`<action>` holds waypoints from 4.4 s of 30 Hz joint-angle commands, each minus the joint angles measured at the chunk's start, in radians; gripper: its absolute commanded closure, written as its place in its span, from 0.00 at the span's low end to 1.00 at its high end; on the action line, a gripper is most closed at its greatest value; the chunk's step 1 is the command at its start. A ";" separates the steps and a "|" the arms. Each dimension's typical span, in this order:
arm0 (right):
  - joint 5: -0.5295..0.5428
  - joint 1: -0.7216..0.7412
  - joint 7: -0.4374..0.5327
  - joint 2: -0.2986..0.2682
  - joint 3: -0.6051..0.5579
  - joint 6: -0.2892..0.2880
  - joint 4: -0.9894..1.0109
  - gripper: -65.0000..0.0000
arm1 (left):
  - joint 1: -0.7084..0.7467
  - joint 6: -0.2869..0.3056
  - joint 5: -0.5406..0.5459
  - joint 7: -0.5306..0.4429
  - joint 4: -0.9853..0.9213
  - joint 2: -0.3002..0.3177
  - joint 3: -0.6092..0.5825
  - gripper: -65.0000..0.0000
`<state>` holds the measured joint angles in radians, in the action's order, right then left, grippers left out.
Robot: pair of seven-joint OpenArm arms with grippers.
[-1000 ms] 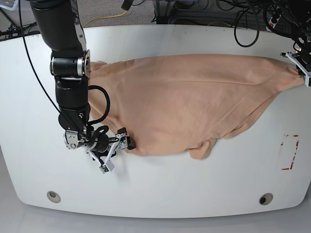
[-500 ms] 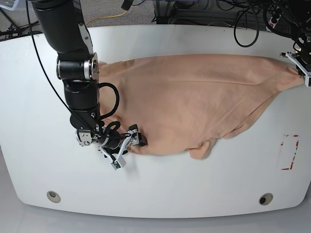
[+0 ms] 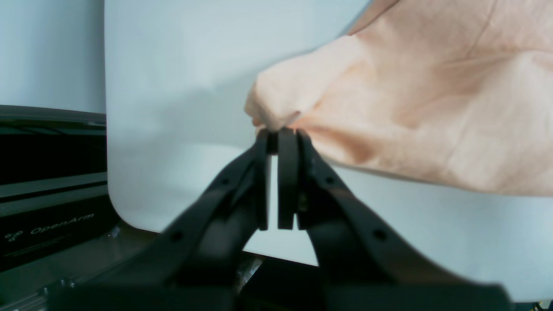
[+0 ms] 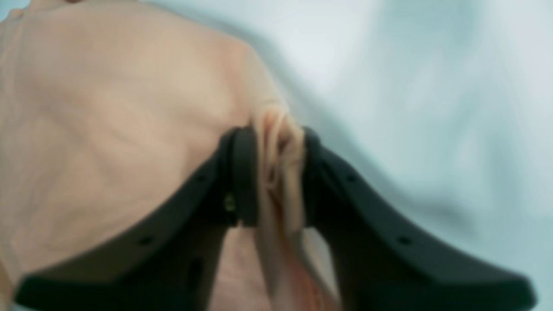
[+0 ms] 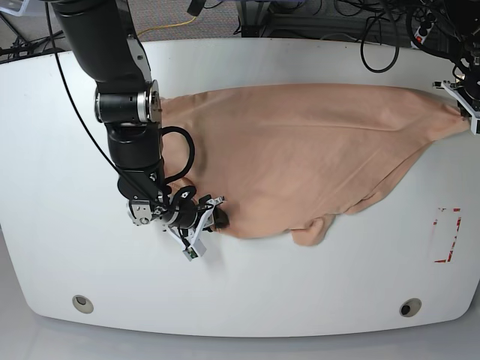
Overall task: Fold the T-shirt properly
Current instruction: 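Release with the right gripper and regrasp the shirt hem nearby, then lift the shirt with the right gripper and release the left gripper, then grasp the shirt edge with the left gripper while the right holds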
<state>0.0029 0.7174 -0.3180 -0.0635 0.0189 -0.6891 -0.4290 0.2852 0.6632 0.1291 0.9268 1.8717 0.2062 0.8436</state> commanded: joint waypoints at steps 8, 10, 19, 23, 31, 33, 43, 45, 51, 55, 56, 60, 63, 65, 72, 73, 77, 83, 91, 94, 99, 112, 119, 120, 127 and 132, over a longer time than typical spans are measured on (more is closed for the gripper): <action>0.018 -0.071 -0.142 -0.039 0.005 -0.009 -0.328 1.00 | -0.007 -0.007 0.005 -0.019 0.018 0.022 0.001 1.00; 0.018 -0.107 -0.191 -0.042 0.005 -0.009 -0.433 1.00 | -0.022 -0.007 0.005 -0.019 0.021 0.022 0.001 1.00; 0.010 -0.213 -0.478 -0.045 0.003 -0.009 -0.993 1.00 | -0.136 -0.010 -0.032 -0.019 0.038 0.037 -0.105 1.00; 0.016 -0.181 -0.551 -0.069 0.002 -0.009 -1.077 1.00 | -0.197 -0.010 -0.113 -0.019 0.076 0.037 -0.197 1.00; 0.018 -0.064 -0.562 -0.120 0.000 -0.009 -1.082 1.00 | -0.361 -0.010 -0.210 -0.015 0.096 0.037 -0.281 1.00; 0.010 -0.028 -0.562 -0.123 0.000 -0.009 -1.082 1.00 | -0.406 -0.010 -0.225 -0.015 0.098 0.037 -0.292 1.00; 0.010 0.201 -0.571 -0.169 -0.009 -0.009 -1.080 1.00 | -0.720 -0.010 -0.247 0.130 0.095 0.037 -0.318 1.00; 0.010 0.256 -0.594 -0.178 -0.033 -0.009 -1.080 1.00 | -0.769 -0.010 -0.247 0.134 0.093 0.040 -0.340 1.00; 0.012 0.405 -0.645 -0.195 -0.073 -0.009 -1.088 1.00 | -0.953 -0.012 -0.247 0.186 0.090 0.043 -0.347 1.00; 0.016 0.483 -0.709 -0.210 -0.070 -0.009 -1.106 1.00 | -1.059 -0.012 -0.247 0.232 0.091 0.083 -0.347 1.00; 0.016 0.491 -0.720 -0.215 -0.070 -0.009 -1.121 1.00 | -1.075 -0.012 -0.247 0.242 0.090 0.095 -0.347 1.00; 0.018 0.479 -0.745 -0.250 -0.070 -0.009 -1.218 1.00 | -1.119 -0.010 -0.245 0.251 0.090 0.111 -0.349 1.00; 0.018 0.426 -0.807 -0.273 -0.050 -0.009 -1.304 1.00 | -1.118 -0.007 -0.243 0.251 0.091 0.115 -0.349 1.00; 0.018 0.370 -0.821 -0.275 -0.018 -0.009 -1.339 1.00 | -1.104 -0.004 -0.243 0.251 0.090 0.115 -0.347 1.00; 0.018 0.163 -0.824 -0.273 0.051 -0.009 -1.444 1.00 | -0.936 -0.003 -0.239 0.246 0.098 0.106 -0.343 1.00; 0.018 0.146 -0.824 -0.273 0.048 -0.009 -1.451 1.00 | -0.910 -0.001 -0.239 0.246 0.098 0.105 -0.343 1.00; 0.018 0.107 -0.823 -0.273 0.049 -0.009 -1.456 1.00 | -0.832 -0.001 -0.239 0.246 0.098 0.071 -0.341 1.00; 0.018 0.083 -0.821 -0.273 0.049 -0.009 -1.453 1.00 | -0.739 0.000 -0.237 0.246 0.098 -0.004 -0.346 1.00; 0.018 0.077 -0.821 -0.220 0.037 -0.009 -1.451 1.00 | -0.696 0.035 -0.239 0.246 0.098 -0.109 -0.355 0.73; 0.018 0.107 -0.821 -0.183 -0.037 -0.009 -1.456 1.00 | -0.705 0.035 -0.239 0.245 0.098 -0.106 -0.327 0.71; 0.015 0.193 -0.821 -0.106 -0.150 -0.009 -1.459 1.00 | -0.739 0.035 -0.239 0.245 0.090 -0.040 -0.261 0.72; 0.009 0.502 -0.821 0.167 -0.256 -0.009 -1.307 1.00 | -0.735 0.035 -0.239 0.245 0.090 0.043 -0.136 0.71; -0.031 0.588 -0.824 0.195 -0.256 -0.009 -1.306 1.00 | -0.706 0.035 -0.239 0.245 0.091 0.083 -0.111 0.71; -0.031 0.588 -0.829 0.195 -0.256 -0.009 -1.330 1.00 | -0.705 0.035 -0.239 0.245 0.091 0.083 -0.113 0.71; -0.031 0.578 -0.889 0.193 -0.254 -0.009 -1.484 1.00 | -0.705 0.035 -0.239 0.245 0.090 0.082 -0.109 0.71; -0.027 0.431 -0.892 0.141 -0.257 -0.009 -1.562 1.00 | -0.705 0.035 -0.239 0.245 0.090 0.069 -0.119 0.71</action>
<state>-0.0185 1.1706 -1.2053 0.1017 -0.2432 -0.6998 -1.9690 -0.3985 0.6975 -0.1154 1.1889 1.9488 0.2699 0.7319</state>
